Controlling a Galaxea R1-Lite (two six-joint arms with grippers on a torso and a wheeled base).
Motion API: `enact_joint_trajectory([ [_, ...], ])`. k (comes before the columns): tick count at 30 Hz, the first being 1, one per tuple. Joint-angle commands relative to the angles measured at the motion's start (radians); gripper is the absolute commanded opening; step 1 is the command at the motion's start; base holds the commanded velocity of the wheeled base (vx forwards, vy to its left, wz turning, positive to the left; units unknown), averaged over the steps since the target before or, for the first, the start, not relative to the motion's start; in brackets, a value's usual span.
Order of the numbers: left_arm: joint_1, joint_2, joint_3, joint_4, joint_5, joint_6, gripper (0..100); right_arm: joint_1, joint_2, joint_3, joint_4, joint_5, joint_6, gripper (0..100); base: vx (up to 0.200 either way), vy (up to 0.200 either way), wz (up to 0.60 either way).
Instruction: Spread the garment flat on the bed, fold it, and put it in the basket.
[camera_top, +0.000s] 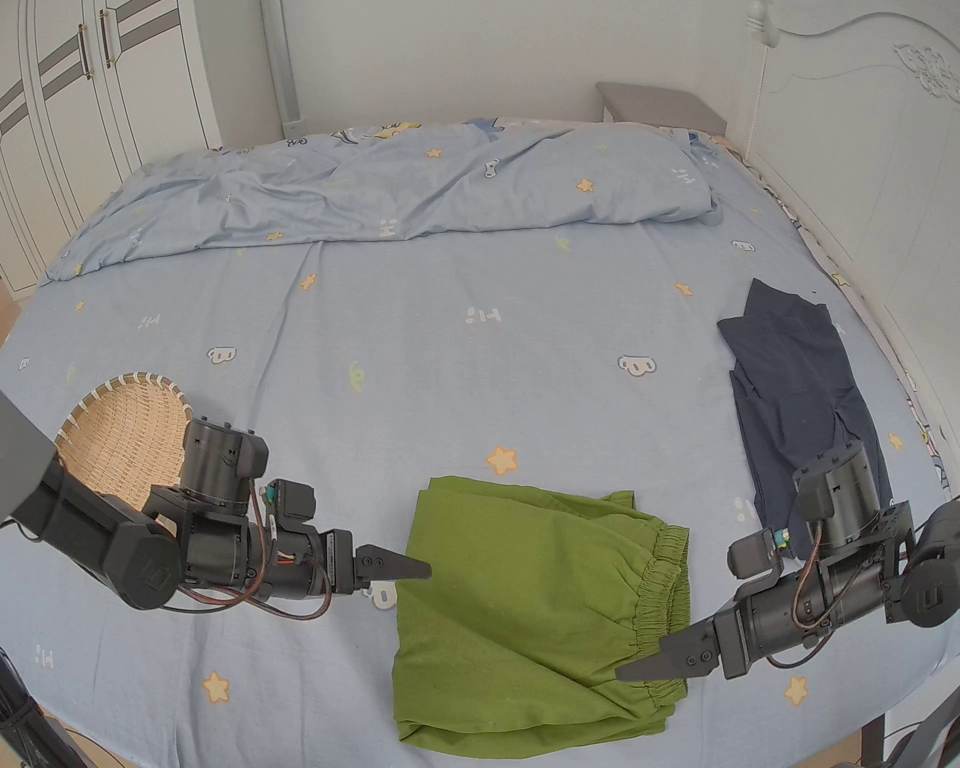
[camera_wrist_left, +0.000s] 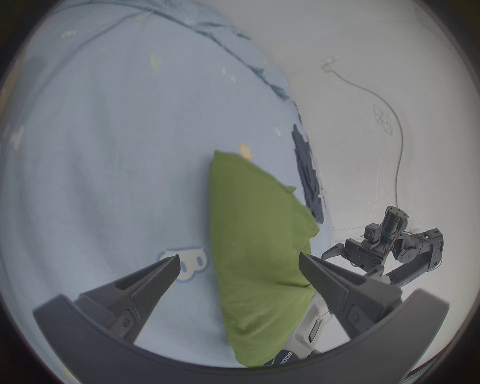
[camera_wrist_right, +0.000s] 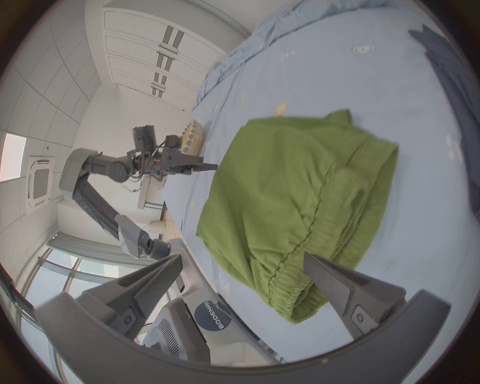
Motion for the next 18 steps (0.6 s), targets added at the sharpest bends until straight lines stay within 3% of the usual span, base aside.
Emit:
enact_joint_trajectory([
  [1,-0.027,0.125,0.014,-0.045,-0.010,0.007,100,0.026,0.083,0.028,-0.014,0.049,0.000,100,0.000,0.000,0.00],
  [10,-0.088,0.178,0.011,-0.174,-0.010,-0.042,100,0.025,0.124,0.039,-0.006,0.045,-0.006,100,0.000,0.000,0.00],
  [18,-0.170,0.219,0.034,-0.354,-0.010,-0.166,100,0.019,0.160,0.046,-0.009,0.042,-0.011,100,0.000,0.000,0.00],
])
